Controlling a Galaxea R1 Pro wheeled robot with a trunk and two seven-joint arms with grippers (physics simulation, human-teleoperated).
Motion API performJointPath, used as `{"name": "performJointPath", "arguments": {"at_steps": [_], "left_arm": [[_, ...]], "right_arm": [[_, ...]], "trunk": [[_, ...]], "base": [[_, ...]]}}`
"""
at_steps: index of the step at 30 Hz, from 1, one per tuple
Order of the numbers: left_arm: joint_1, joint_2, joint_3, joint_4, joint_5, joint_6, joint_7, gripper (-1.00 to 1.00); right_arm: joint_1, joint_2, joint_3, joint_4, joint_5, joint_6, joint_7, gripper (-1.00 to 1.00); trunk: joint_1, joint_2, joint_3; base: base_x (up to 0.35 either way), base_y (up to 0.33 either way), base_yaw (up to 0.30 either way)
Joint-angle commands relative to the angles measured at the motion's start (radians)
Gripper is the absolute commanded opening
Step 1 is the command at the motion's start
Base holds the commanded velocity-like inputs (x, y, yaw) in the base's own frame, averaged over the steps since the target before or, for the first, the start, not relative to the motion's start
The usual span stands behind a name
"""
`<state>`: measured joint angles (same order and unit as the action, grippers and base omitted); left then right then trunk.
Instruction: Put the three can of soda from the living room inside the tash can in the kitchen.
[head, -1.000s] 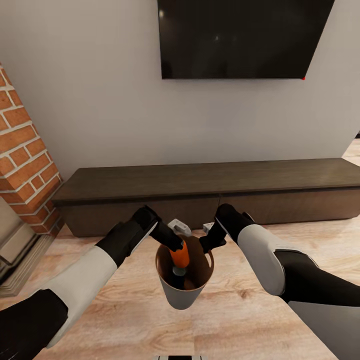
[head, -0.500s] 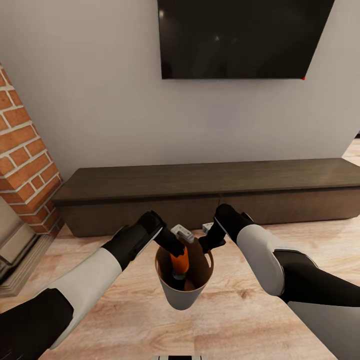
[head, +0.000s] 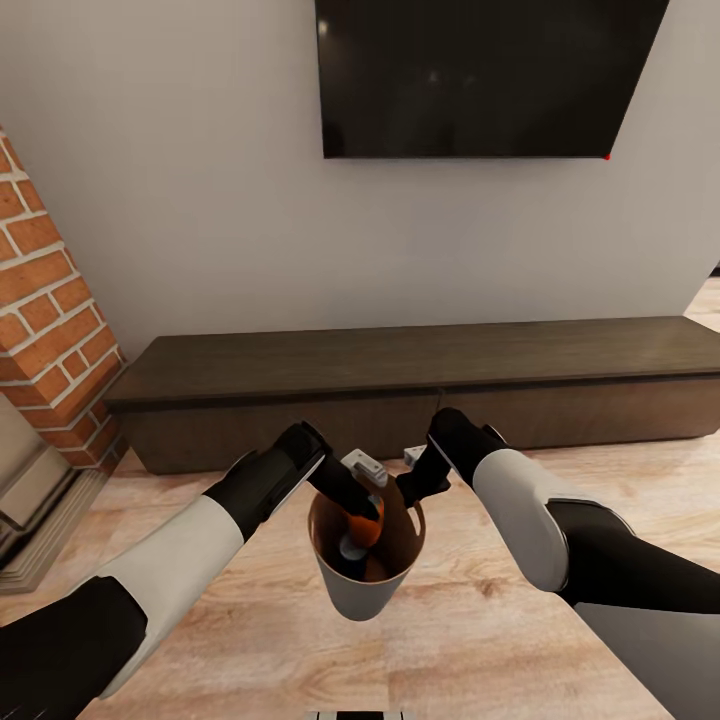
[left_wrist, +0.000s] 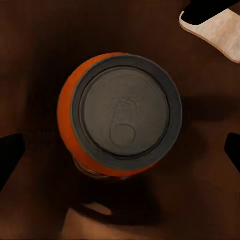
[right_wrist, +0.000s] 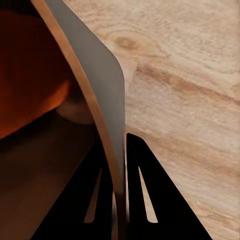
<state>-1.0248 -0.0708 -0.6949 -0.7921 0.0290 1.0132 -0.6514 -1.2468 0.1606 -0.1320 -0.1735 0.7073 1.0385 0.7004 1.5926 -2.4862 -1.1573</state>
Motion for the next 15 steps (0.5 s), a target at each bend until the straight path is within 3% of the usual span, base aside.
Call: {"name": "performJointPath", "arguments": {"at_steps": [1,11,15], "left_arm": [[0.0,0.0,0.0,0.0,0.0,0.0,0.0,1.0],[0.0,0.004,0.001,-0.009,0.005,-0.005,-0.003,1.0],[0.001,0.011,0.005,-0.016,0.01,-0.062,-0.013,1.0]], "right_arm": [[0.0,0.0,-0.013,0.0,-0.027,0.009,0.005,-1.0],[0.0,0.0,-0.014,0.0,-0.026,0.009,0.005,-1.0],[0.0,-0.001,-0.014,0.0,-0.026,0.009,0.005,-1.0]], "trunk": [[0.0,0.0,0.0],[0.0,0.0,0.0],[0.0,0.0,0.0]], "base": [[0.0,0.0,0.0],[0.0,0.0,0.0],[0.0,0.0,0.0]]}}
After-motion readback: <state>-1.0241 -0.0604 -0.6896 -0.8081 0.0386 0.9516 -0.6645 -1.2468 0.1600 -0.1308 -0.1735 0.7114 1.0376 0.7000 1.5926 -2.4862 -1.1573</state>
